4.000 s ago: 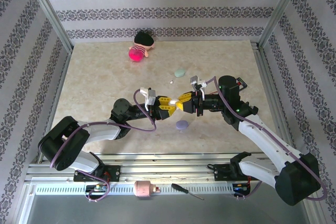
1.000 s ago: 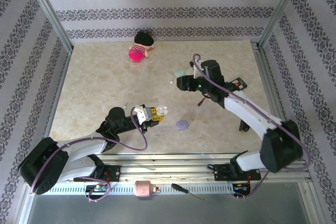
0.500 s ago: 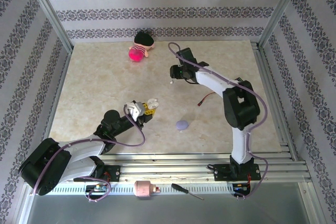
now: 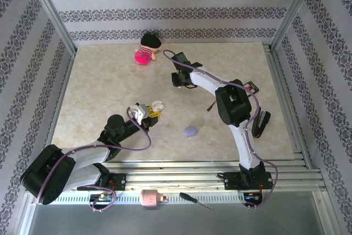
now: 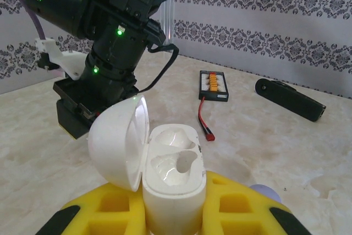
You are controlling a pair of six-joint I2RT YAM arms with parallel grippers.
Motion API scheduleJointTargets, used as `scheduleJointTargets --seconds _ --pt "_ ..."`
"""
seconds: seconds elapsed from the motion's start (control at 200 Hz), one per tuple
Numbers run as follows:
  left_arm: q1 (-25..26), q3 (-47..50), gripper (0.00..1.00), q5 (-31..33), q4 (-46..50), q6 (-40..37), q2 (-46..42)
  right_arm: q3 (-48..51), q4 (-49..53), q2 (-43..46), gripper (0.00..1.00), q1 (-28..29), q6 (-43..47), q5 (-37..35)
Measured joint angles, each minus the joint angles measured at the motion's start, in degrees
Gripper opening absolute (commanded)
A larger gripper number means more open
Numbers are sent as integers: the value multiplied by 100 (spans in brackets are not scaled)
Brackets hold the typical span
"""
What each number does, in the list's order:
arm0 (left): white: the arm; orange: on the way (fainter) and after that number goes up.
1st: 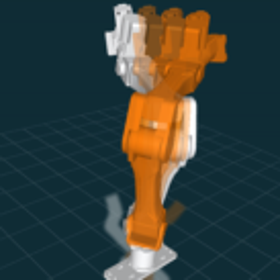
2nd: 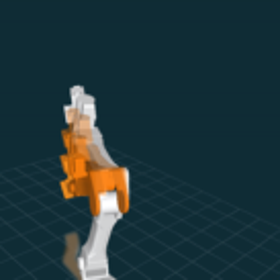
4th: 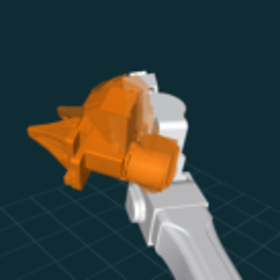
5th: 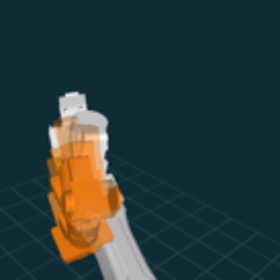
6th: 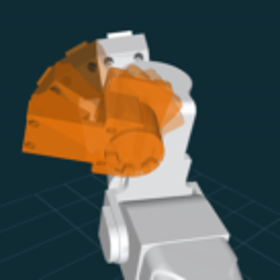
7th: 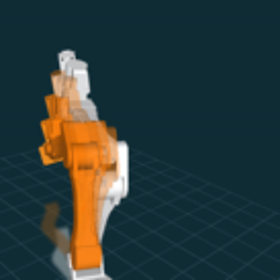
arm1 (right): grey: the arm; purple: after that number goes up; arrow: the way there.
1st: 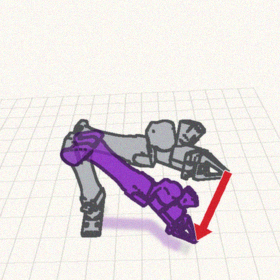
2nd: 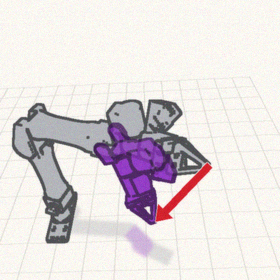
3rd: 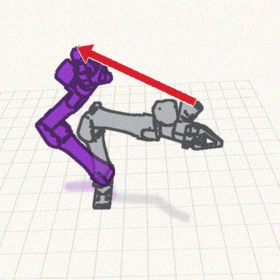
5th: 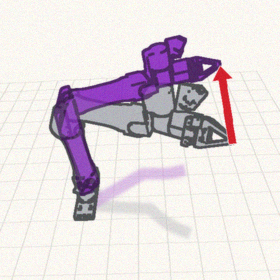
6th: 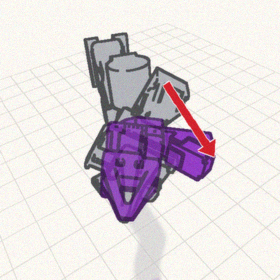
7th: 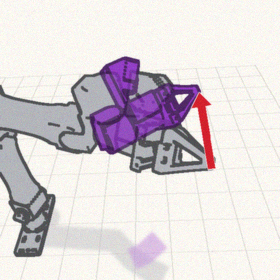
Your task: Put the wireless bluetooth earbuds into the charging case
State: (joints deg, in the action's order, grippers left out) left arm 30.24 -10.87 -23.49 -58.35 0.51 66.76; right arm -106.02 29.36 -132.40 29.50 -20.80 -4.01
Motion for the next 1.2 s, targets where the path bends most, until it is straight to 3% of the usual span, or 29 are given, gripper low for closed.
scheduleJointTargets --seconds 0.635,1.199 --pt "0 0 9 -173 -90 111 188 -258 354 -299 17 -13 343 131" --pt "-2 -52 9 -195 -81 114 136 2686 522 1755 18 20 1679 1425"
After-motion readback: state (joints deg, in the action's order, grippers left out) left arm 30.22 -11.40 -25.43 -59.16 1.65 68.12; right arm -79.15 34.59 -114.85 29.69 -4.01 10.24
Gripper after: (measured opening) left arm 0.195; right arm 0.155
